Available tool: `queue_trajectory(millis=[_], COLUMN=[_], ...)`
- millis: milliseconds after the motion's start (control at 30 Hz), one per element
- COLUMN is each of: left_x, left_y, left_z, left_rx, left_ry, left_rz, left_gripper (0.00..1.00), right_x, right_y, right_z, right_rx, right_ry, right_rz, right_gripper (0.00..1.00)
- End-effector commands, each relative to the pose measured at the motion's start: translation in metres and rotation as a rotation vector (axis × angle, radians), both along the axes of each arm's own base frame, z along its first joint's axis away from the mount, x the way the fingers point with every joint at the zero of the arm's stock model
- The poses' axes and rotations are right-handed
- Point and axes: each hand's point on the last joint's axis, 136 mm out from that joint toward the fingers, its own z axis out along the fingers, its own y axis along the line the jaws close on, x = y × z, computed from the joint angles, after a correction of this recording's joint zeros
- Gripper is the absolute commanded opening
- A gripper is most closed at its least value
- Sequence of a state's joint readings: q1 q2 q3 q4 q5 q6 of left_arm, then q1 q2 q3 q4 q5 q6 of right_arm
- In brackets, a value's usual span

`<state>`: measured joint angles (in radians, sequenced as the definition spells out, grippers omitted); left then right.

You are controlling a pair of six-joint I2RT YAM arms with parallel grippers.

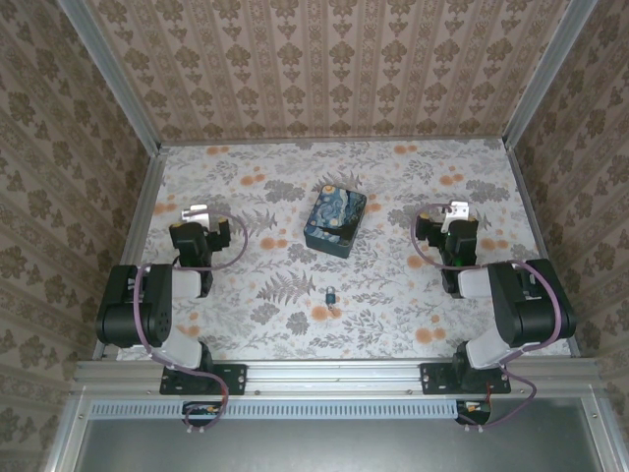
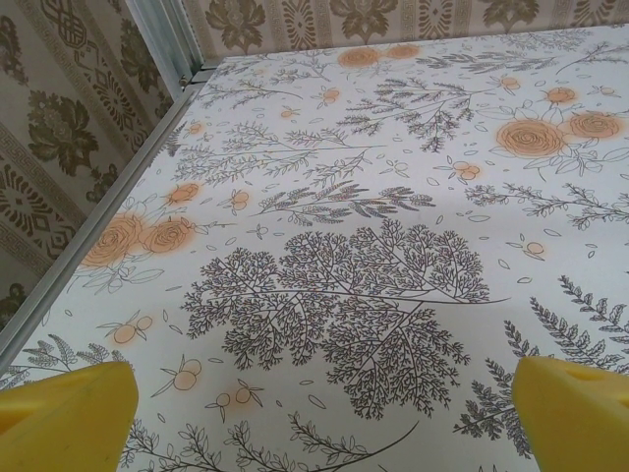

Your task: Unlock the padlock with the key

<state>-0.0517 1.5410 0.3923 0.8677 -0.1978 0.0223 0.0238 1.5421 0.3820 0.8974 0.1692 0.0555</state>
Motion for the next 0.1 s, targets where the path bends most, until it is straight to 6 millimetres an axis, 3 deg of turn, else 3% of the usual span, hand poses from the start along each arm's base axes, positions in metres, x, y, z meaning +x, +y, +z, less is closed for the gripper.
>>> queue_trajectory(millis=[0,67], left_x=[0.0014,0.001], left_y=[-0.0015,-0.0014], left_z=[0.0054,0.0047], left_rx=[0.002,0.002], left_ry=[-0.024,-0.021], left_rz=[-0.008,-0.008], left_gripper=[1.0,1.0], right_x=[0.0046,0.0033], right_y=[0.0061,0.0071], right_z=[0.0042,0.0054], right_rx=[0.007,0.004], right_ry=[-0.002,-0.012], right_rz=[0.036,0.043], right_gripper=[1.0,1.0])
